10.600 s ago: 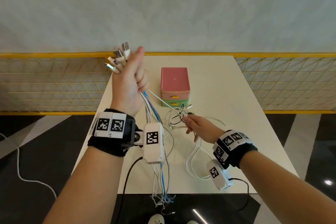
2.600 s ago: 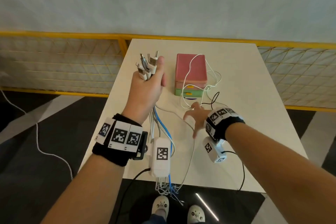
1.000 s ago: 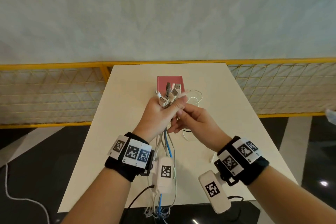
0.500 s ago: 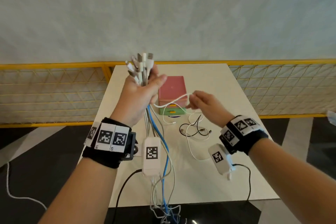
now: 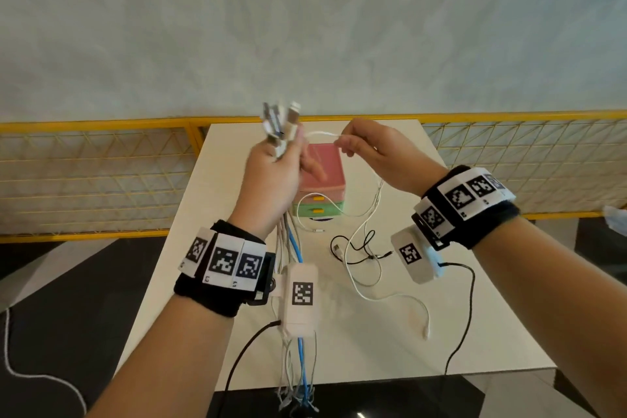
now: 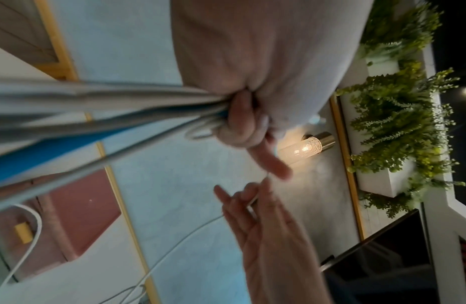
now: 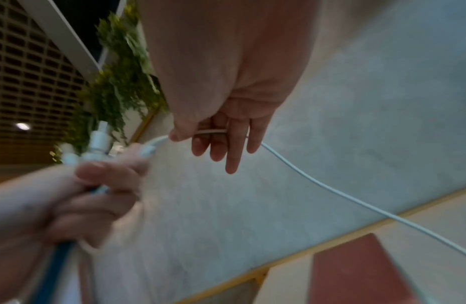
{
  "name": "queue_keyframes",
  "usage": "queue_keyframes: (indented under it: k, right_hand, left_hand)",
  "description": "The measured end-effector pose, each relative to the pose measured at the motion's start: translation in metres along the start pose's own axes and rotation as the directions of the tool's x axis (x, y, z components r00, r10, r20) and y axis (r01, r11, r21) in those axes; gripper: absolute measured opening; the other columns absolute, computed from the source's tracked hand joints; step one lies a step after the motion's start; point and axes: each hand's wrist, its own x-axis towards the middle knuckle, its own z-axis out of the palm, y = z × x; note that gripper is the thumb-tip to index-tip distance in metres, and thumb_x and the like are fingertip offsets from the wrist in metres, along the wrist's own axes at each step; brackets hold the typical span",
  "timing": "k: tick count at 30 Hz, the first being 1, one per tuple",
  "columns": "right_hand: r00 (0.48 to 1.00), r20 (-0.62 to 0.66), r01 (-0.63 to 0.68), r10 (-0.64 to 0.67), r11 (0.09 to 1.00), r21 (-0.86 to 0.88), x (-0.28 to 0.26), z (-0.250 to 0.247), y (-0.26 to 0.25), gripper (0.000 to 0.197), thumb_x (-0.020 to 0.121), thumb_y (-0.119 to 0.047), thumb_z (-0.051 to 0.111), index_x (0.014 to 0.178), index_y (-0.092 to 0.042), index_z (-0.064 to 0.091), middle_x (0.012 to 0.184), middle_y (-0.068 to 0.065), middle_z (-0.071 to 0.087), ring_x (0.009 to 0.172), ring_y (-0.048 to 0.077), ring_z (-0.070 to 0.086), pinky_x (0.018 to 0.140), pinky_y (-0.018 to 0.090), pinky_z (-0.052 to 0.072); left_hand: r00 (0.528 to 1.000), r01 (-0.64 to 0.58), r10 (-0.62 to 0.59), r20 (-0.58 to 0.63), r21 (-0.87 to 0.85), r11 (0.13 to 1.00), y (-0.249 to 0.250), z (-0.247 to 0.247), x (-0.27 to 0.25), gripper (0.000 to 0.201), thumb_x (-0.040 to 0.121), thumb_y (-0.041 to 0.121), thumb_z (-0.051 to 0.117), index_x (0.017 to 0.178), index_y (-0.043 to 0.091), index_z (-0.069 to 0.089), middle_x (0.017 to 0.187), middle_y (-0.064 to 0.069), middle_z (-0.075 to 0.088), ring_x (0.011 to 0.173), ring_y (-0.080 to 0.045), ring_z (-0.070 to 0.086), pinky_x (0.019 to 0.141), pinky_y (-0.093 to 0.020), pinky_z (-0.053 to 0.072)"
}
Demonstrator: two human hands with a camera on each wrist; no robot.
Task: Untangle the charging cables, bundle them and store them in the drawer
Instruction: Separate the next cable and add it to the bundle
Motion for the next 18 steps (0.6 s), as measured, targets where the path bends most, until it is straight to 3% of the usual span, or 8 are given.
queue_keyframes:
  k: [3,5,7,9,10,12,14,18]
  right_hand:
    - [0.994,0.036,-0.105,0.107,0.993,-0.058,-0.003,0.001,0.025,0.025,0.101,-0.021,0.039,0.091,-0.008,0.057,0.088,0.009,0.064,0.087,0.021,0.059,0.074,0.017,0.041]
    - [0.991,0.051,-0.122,0.128,0.986,-0.111,-0.006,0.003,0.03,0.025,0.101,-0.022,0.037,0.091,-0.009,0.056,0.085,0.009,0.063,0.084,0.025,0.059,0.074,0.027,0.042]
    - [0.995,0.058,-0.074,0.083,0.988,-0.138,-0.008,0.003,0.02,0.025,0.101,-0.023,0.038,0.087,-0.012,0.056,0.078,0.002,0.063,0.079,0.017,0.063,0.069,0.025,0.044]
    - [0.998,0.06,0.008,-0.001,0.992,-0.124,-0.009,0.002,-0.002,0.025,0.1,-0.026,0.041,0.084,-0.016,0.056,0.076,-0.005,0.064,0.076,0.008,0.068,0.068,0.022,0.047]
    - [0.997,0.05,0.06,-0.053,0.989,-0.135,-0.009,0.0,-0.013,0.023,0.099,-0.026,0.042,0.083,-0.017,0.057,0.076,-0.008,0.063,0.075,0.006,0.068,0.068,0.023,0.047]
    - [0.991,0.016,0.134,-0.134,0.976,-0.172,-0.01,-0.008,-0.026,0.019,0.098,-0.026,0.046,0.085,-0.019,0.058,0.078,-0.009,0.062,0.077,0.01,0.064,0.07,0.025,0.047]
    - [0.994,-0.002,0.109,-0.111,0.98,-0.165,-0.013,-0.019,-0.019,0.017,0.097,-0.026,0.047,0.09,-0.017,0.059,0.083,-0.006,0.064,0.081,0.015,0.062,0.073,0.026,0.047]
    - [0.995,0.001,-0.1,0.103,0.968,-0.23,-0.024,-0.029,0.031,0.022,0.099,-0.024,0.041,0.09,-0.013,0.059,0.088,-0.001,0.067,0.085,0.019,0.062,0.073,0.026,0.047]
  left_hand:
    - [0.973,-0.062,0.027,-0.231,-0.144,0.988,-0.006,-0.014,0.011,0.037,0.102,0.033,0.045,0.069,0.02,0.053,0.051,-0.003,0.065,0.03,-0.005,0.033,0.038,-0.02,0.024]
    - [0.951,-0.101,0.079,-0.298,-0.061,0.993,-0.009,-0.021,0.014,0.026,0.101,0.035,0.046,0.083,0.027,0.062,0.055,-0.003,0.068,0.031,-0.005,0.034,0.044,-0.023,0.025]
    - [0.965,-0.182,0.194,-0.174,0.083,0.98,-0.005,-0.023,0.01,0.018,0.102,0.034,0.044,0.103,0.042,0.06,0.062,-0.006,0.07,0.033,0.0,0.037,0.049,-0.025,0.028]
    - [0.97,-0.242,0.227,0.086,0.252,0.937,0.002,-0.014,0.002,0.021,0.103,0.03,0.044,0.108,0.049,0.051,0.063,0.0,0.071,0.035,0.003,0.04,0.049,-0.021,0.032]
    - [0.96,-0.254,0.202,0.193,0.3,0.92,0.005,-0.009,-0.001,0.018,0.102,0.027,0.046,0.102,0.044,0.054,0.058,0.007,0.069,0.036,0.006,0.043,0.047,-0.015,0.033]
    - [0.958,-0.233,0.156,0.239,0.34,0.911,0.008,-0.002,-0.003,0.025,0.101,0.021,0.048,0.079,0.029,0.055,0.046,0.018,0.06,0.04,0.009,0.048,0.045,-0.006,0.032]
    - [0.973,-0.206,0.164,0.164,0.285,0.936,0.008,-0.003,-0.004,0.03,0.101,0.022,0.049,0.071,0.024,0.054,0.046,0.015,0.059,0.039,0.004,0.049,0.045,-0.008,0.033]
    - [0.958,-0.251,0.259,-0.126,0.077,0.965,0.003,-0.015,0.001,0.032,0.101,0.026,0.05,0.068,0.024,0.052,0.054,0.007,0.054,0.039,-0.003,0.045,0.048,-0.016,0.034]
